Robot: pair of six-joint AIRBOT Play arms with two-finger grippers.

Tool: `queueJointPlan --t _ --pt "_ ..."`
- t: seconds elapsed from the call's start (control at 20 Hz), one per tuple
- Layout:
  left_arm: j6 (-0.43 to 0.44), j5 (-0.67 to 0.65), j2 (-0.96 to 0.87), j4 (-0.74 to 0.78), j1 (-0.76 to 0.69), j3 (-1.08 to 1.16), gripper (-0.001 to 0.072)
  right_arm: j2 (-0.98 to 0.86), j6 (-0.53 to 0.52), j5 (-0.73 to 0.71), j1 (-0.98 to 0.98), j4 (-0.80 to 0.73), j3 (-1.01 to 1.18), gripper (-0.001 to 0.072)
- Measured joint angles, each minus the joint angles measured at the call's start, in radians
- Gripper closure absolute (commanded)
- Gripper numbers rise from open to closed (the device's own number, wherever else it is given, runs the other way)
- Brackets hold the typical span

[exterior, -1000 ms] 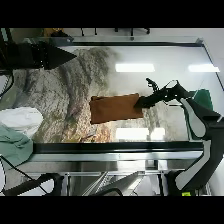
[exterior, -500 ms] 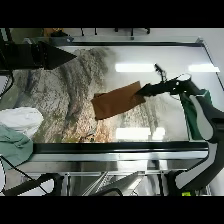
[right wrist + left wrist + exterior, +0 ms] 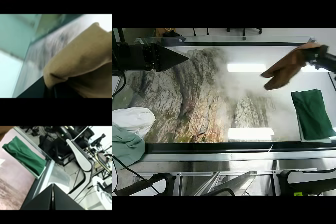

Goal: Fold the shirts.

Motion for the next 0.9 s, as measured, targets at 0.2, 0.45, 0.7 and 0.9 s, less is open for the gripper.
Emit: queueJointPlan --t 0.2,0.45,0.7,0.9 --pt "0.000 0.000 0.000 0.000 0.000 0.000 0.0692 0.004 0.006 -0.061 -0.146 0.026 0.003 0.0692" --pt "-0.001 0.000 0.000 0.000 0.000 0.000 0.0692 0.007 0.010 -0.032 -0.247 0.040 0.003 0.0692" --pt "-0.004 -0.001 0.000 0.001 0.000 0.000 0.0692 0.016 0.023 0.050 -0.287 0.030 0.003 0.0692" --pt "-0.004 -0.004 0.000 0.002 0.000 0.000 0.0692 0.051 0.120 0.104 -0.319 -0.092 0.003 0.0692"
